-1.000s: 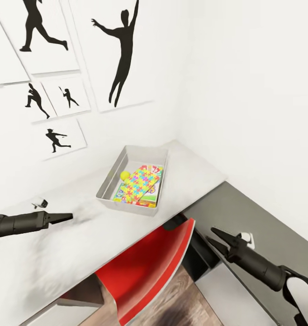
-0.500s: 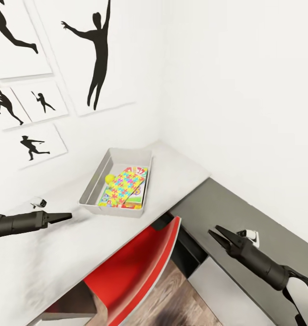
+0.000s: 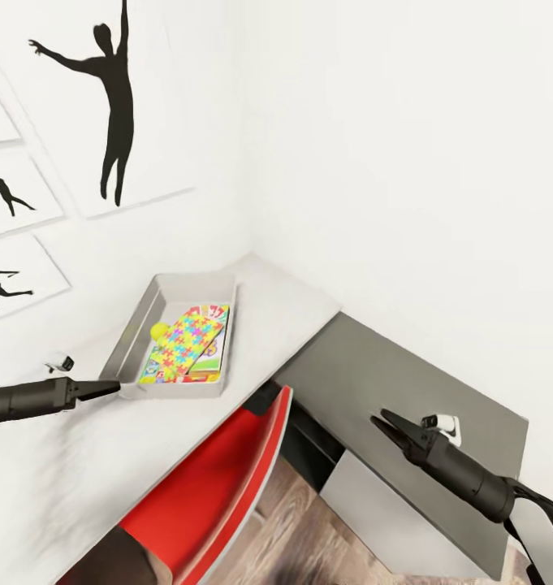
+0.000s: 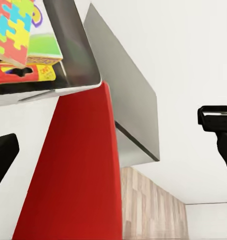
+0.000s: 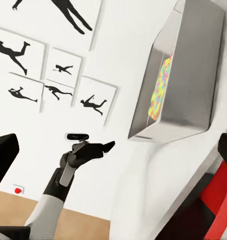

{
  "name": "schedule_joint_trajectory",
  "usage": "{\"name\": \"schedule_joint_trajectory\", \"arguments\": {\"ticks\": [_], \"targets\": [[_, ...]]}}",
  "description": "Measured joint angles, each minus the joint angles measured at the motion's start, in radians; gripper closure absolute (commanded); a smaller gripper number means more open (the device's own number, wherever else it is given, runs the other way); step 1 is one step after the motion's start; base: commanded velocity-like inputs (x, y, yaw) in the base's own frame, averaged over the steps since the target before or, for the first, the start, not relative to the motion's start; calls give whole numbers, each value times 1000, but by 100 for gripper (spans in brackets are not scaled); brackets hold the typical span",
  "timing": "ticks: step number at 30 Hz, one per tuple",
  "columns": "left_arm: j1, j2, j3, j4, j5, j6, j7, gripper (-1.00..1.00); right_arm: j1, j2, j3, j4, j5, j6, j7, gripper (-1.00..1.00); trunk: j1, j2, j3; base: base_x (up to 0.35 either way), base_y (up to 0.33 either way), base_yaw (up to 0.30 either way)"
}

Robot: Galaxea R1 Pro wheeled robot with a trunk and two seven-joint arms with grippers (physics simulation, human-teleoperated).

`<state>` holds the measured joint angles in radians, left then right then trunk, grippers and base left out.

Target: Put all the toys in the child's room - the three board games (two on the bed and one on the table), the two jigsaw puzzles on the table, and the tennis ball on the table - inside the toy box on the table in the child's room.

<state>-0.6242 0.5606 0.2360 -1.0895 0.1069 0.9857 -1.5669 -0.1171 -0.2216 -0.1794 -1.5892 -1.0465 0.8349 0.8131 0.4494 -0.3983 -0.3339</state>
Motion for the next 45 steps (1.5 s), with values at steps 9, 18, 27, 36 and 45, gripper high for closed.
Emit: {"name": "schedule_joint_trajectory", "arguments": {"ticks": [9, 18, 27, 36, 45], "targets": [[0, 10, 6, 2, 0, 1, 0, -100, 0, 3, 1, 0, 19, -7, 2, -100, 0, 0, 7, -61, 16, -265], [1, 14, 17, 3, 0, -1, 0, -100, 0, -6, 0, 1, 22, -59, 7, -100, 0, 0, 16, -61, 25, -261], [2, 14, 19, 3, -1, -4, 0, -100, 0, -8, -2, 2, 22, -64, 7, -100, 0, 0, 24, -96, 7, -260], [2, 14, 19, 3, -1, -5, 0, -100, 0, -8, -2, 2, 22, -66, 7, -100, 0, 0, 32, -64, 8, -260], [2, 14, 19, 3, -1, -6, 0, -100, 0, -6, 1, 2, 23, -67, 7, -100, 0, 0, 40, -68, 0, -260]]}}
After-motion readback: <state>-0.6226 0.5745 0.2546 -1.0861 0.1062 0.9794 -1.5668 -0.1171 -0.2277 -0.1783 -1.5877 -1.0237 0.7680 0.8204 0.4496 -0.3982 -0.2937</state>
